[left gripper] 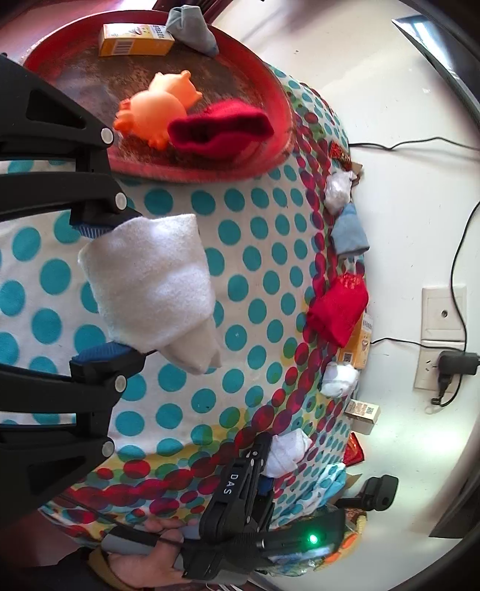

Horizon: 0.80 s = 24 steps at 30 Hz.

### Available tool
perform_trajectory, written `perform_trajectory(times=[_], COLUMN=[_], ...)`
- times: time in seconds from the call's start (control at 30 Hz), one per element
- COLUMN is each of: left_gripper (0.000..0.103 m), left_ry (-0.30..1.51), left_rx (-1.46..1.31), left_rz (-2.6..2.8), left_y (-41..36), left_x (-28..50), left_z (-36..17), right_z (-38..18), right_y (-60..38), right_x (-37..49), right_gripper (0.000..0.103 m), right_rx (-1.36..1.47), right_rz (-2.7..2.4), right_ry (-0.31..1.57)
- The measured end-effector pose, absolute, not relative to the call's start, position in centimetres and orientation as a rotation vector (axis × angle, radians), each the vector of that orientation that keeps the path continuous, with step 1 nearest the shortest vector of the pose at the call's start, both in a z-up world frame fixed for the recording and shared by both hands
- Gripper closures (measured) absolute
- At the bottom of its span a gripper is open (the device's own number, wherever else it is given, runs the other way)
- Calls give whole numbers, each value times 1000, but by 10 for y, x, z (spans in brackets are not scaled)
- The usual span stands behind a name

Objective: Organize objects
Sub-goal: 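Carry the white sock into the red tray and open the left gripper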

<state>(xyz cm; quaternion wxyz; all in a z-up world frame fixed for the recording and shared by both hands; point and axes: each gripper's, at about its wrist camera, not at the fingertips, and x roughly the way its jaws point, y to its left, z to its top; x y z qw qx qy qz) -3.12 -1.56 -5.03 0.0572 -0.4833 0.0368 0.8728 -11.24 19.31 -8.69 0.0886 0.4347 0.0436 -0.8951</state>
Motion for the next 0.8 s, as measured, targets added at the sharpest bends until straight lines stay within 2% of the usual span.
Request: perform_trajectory(times=[0.4,0.8], left_gripper=[58,58], left_ry=[23,-20], left_rx=[-1415,-1475], left_rz=[2778,2885], left_y=[-87,-147], left_x=[-10,-10], left_z=[-6,-10], right_z=[-87,-87], right_y=[193,194], right_x=[-112,-113], right_gripper=[66,64], right_rx=[1294,1295], right_rz=[-2664,-2666], right_ry=[130,135])
